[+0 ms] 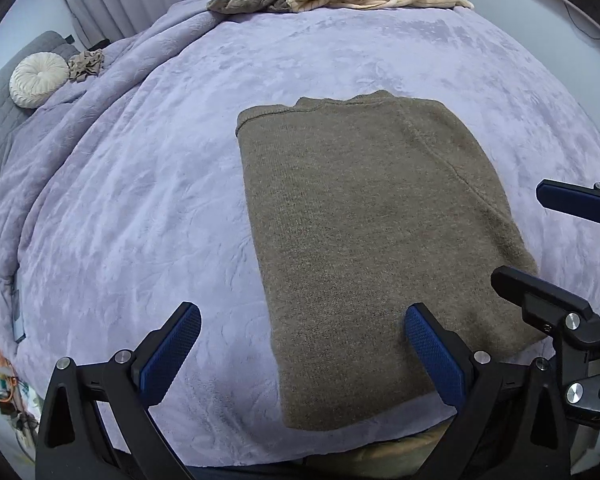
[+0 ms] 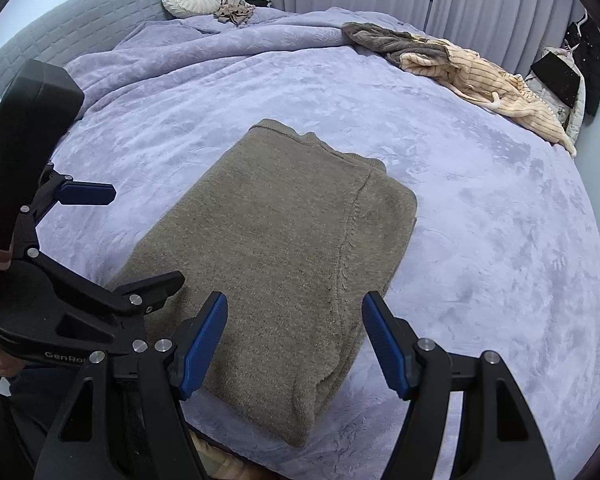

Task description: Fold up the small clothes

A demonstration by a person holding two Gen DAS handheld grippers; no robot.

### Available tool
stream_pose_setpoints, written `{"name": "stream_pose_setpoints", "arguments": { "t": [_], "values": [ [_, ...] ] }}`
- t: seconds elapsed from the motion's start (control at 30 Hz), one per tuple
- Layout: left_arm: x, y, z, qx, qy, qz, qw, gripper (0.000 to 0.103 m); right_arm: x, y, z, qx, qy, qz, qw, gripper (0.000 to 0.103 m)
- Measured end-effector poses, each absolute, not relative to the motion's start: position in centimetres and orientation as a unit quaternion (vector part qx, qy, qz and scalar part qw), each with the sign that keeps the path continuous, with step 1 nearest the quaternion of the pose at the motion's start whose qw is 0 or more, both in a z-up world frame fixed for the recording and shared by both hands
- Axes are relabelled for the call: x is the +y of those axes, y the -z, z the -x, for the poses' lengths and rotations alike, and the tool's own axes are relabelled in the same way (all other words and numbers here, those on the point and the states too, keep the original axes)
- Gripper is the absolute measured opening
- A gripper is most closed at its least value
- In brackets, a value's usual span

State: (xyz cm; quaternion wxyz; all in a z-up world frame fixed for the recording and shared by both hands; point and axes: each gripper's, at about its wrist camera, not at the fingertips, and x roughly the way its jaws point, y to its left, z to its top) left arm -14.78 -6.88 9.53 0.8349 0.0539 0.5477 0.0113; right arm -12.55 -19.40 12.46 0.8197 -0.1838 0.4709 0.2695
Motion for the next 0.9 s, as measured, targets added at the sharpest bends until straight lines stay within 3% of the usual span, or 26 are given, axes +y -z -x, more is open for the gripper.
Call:
{"name": "stream_pose_setpoints", "arguments": {
  "t": [0.9],
  "values": [
    [-6.0, -9.9, 12.5, 0.532, -0.029, -0.013, 0.846, 0.102, -19.1, -12.0, 10.2, 0.496, -0.259, 0.210, 0.802, 0.073]
  ]
}}
